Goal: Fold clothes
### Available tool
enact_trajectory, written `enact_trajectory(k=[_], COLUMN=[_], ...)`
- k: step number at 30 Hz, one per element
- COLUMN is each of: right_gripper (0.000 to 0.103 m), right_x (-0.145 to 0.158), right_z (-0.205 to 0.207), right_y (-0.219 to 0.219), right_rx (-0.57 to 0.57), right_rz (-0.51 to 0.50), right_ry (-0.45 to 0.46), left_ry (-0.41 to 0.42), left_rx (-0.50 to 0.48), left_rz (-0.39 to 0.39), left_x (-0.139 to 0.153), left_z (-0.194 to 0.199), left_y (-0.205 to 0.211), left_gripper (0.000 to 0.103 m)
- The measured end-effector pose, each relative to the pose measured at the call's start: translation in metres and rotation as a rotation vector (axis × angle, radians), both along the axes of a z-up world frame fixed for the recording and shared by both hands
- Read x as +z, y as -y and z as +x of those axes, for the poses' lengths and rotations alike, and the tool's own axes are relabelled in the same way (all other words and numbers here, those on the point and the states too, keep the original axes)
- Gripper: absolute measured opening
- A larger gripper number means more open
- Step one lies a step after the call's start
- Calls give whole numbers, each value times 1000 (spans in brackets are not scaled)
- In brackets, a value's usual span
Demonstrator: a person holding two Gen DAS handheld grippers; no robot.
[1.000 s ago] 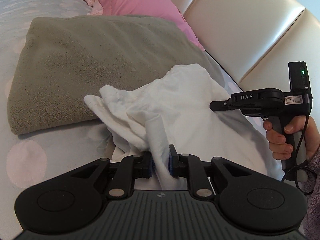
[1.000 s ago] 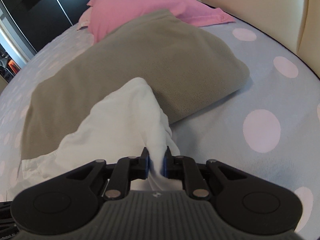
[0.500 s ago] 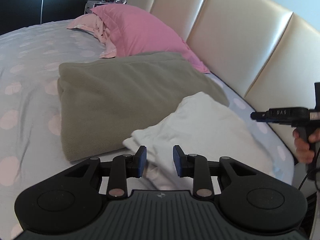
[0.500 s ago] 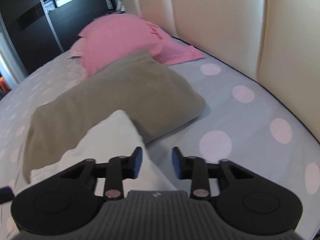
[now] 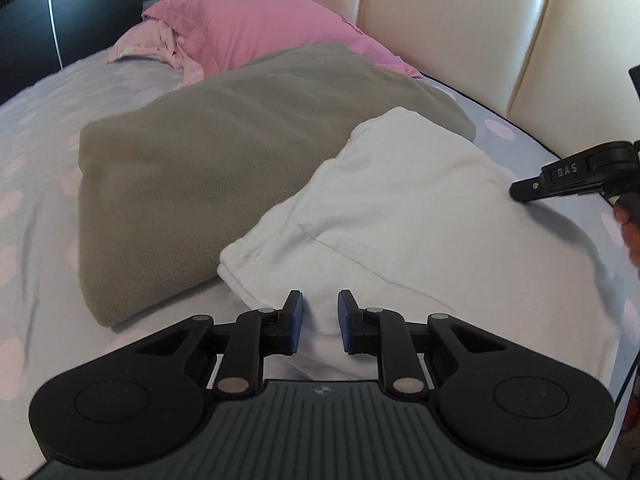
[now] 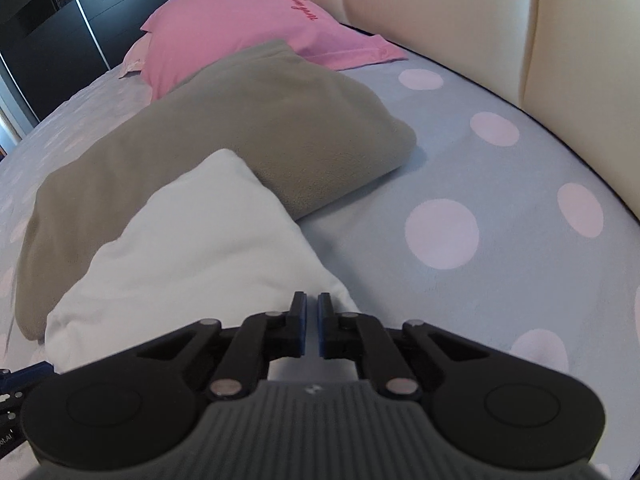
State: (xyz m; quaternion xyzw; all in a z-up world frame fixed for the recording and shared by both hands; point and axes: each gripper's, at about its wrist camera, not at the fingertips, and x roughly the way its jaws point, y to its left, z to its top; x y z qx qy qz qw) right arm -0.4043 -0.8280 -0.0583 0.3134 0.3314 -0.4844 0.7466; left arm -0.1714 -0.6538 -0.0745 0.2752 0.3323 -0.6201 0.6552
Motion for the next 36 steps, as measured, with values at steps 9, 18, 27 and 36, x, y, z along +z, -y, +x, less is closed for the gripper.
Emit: enact_trajectory(k=[9,18,27,36], right_gripper=[12,12,10,16], right_x=[31,3,-4,49], right_z=[-28,-28,-24,-33], right_y=[-54,-77,-74,-131], right_rx=[91,120,67,64], right_rz=[-66,-18,8,-87], right_ry=[-48,-121,-137,-67], left_ry=[-20,137,129,94], left_rx=[-95,-267,-260,-163], left_rz=[-54,5,29,-61], left_x=[36,0,1,52], left_z=[-36,-87,-81,-59], left_y=[-31,-35,-36,-79], left_gripper=[17,17,17,17])
